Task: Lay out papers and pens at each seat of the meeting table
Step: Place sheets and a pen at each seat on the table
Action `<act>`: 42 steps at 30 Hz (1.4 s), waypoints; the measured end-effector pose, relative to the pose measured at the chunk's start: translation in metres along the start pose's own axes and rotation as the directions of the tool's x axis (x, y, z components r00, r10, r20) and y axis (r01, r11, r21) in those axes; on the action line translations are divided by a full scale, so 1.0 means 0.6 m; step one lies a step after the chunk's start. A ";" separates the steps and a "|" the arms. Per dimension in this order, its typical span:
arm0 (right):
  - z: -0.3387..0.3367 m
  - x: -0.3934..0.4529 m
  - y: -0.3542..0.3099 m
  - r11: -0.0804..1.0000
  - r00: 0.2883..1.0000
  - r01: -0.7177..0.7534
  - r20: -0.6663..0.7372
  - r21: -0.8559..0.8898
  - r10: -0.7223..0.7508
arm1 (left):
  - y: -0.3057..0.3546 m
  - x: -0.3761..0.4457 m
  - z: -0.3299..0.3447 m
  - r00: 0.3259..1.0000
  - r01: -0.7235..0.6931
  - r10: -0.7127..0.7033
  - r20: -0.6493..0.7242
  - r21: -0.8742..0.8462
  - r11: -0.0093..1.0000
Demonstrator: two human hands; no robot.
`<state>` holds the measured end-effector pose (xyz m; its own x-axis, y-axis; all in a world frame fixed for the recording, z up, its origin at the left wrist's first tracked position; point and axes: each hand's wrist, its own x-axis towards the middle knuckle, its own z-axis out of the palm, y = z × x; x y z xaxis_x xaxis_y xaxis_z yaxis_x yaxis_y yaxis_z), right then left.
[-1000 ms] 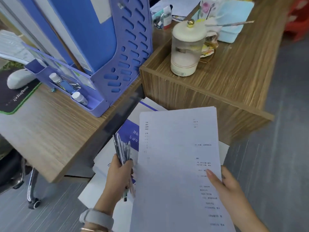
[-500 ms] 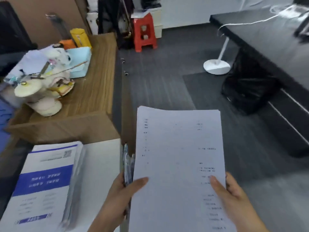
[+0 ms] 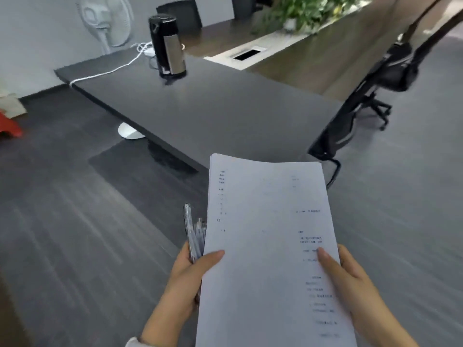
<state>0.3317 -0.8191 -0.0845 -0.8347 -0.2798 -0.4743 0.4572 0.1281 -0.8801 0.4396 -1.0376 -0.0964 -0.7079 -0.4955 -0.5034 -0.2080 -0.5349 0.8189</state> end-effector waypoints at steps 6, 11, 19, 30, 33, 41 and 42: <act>-0.161 0.109 -0.045 0.995 0.990 0.009 -0.138 0.097 0.004 | -0.007 0.135 0.212 0.987 0.034 -0.052 0.151 0.122 0.992; -0.251 0.277 -0.114 0.998 0.986 0.024 -0.169 0.064 -0.013 | 0.001 0.281 0.366 0.980 0.041 -0.068 0.186 0.146 0.988; -0.352 0.601 -0.321 0.999 0.995 -0.036 -0.089 -0.030 0.033 | 0.094 0.529 0.598 0.994 0.021 -0.031 0.102 0.097 0.995; -0.383 0.989 -0.530 0.968 0.992 0.012 0.126 -0.251 0.020 | 0.172 0.783 0.775 0.991 -0.025 0.020 -0.135 -0.036 0.999; -0.378 1.104 -0.582 0.936 0.979 0.082 0.202 -0.342 -0.012 | 0.180 0.854 0.829 0.969 -0.069 0.046 -0.243 -0.086 0.994; -0.350 1.330 -0.703 0.851 0.917 0.168 0.395 -0.498 0.050 | 0.224 0.965 0.941 0.875 -0.131 0.051 -0.482 -0.133 0.982; -0.343 1.350 -0.714 0.841 0.913 0.174 0.404 -0.512 0.057 | 0.229 0.975 0.950 0.862 -0.133 0.050 -0.504 -0.130 0.982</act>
<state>-0.6033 -0.9046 -0.0962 -0.6123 -0.6324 -0.4745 0.0815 0.5465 -0.8335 -0.3879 -1.0112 -0.1215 -0.2801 -0.7991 -0.5319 -0.0221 -0.5486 0.8358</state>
